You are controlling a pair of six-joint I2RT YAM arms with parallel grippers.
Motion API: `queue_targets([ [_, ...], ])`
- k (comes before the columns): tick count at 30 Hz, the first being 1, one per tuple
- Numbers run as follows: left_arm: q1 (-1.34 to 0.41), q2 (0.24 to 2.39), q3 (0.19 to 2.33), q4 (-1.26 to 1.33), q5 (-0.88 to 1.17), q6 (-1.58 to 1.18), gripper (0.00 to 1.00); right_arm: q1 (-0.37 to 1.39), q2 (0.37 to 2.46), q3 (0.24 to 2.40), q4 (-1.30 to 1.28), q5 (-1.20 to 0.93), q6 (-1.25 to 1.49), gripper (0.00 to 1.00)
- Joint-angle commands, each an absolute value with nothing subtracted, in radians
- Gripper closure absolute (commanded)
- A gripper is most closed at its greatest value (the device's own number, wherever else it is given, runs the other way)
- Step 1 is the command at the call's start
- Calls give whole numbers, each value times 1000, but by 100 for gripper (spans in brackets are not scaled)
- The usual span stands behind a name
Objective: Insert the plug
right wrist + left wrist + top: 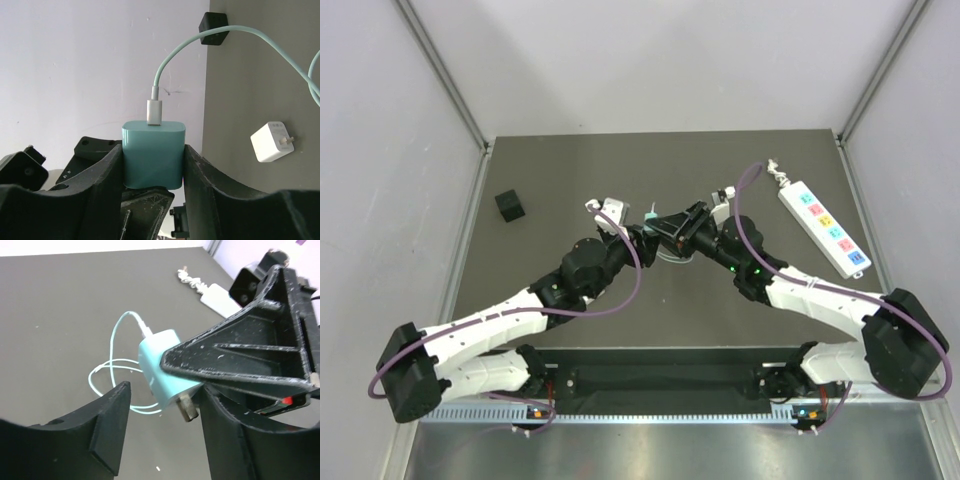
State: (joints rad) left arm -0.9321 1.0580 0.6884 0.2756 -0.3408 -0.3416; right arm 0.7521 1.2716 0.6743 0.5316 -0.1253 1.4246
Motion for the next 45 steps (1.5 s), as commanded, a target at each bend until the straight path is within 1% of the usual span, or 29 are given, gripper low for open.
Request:
queue_targets([
  [1, -937, 1045, 704, 390, -305, -347, 42, 772, 1227, 681, 580, -107, 1420, 77],
  [4, -937, 1052, 706, 399, -284, -376, 48, 776, 1232, 678, 587, -109, 1424, 75],
  [5, -937, 1054, 706, 400, -281, -380, 54, 779, 1232, 677, 594, -109, 1425, 75],
  [7, -937, 1060, 710, 396, -273, -391, 59, 782, 1233, 673, 597, -107, 1427, 74],
  [8, -937, 1061, 713, 390, -276, -394, 68, 784, 1233, 670, 600, -107, 1427, 73],
  [9, -937, 1060, 715, 388, -278, -397, 72, 784, 1230, 672, 600, -107, 1425, 71],
  [11, -937, 1058, 716, 376, -287, -400, 81, 785, 1227, 667, 600, -110, 1424, 66],
  [12, -937, 1058, 716, 374, -288, -406, 88, 787, 1223, 666, 601, -112, 1419, 62],
  [13, -937, 1057, 716, 373, -288, -408, 91, 787, 1218, 663, 600, -112, 1414, 53],
  [15, -937, 1046, 716, 364, -279, -411, 95, 787, 1201, 655, 591, -106, 1390, 44],
  [16, -937, 1042, 719, 357, -269, -414, 96, 785, 1195, 658, 575, -97, 1375, 34],
  [18, -937, 1022, 722, 330, -247, -425, 99, 784, 1172, 669, 523, -91, 1310, 24],
  [19, -937, 1013, 729, 318, -236, -431, 100, 784, 1161, 673, 491, -87, 1286, 16],
  [22, -936, 986, 745, 252, -190, -465, 100, 776, 1111, 666, 421, -89, 1197, 7],
  [27, -931, 940, 784, 183, -16, -527, 100, 758, 976, 632, 348, -141, 1004, 6],
  [28, -930, 934, 798, 167, 50, -534, 100, 755, 957, 627, 330, -167, 971, 7],
  [30, -922, 916, 808, 152, 75, -570, 100, 752, 895, 630, 238, -169, 884, 7],
  [32, -902, 920, 818, 160, 165, -595, 100, 746, 832, 627, 187, -186, 827, 10],
  [37, -876, 985, 870, 185, 331, -692, 100, 736, 729, 637, 167, -258, 767, 14],
  [39, -861, 1006, 850, 279, 406, -761, 100, 736, 684, 638, 153, -244, 762, 15],
  [41, -833, 1046, 841, 404, 495, -857, 100, 733, 649, 635, 138, -225, 773, 17],
  [45, -802, 1118, 838, 581, 609, -975, 100, 730, 606, 620, 161, -232, 784, 23],
])
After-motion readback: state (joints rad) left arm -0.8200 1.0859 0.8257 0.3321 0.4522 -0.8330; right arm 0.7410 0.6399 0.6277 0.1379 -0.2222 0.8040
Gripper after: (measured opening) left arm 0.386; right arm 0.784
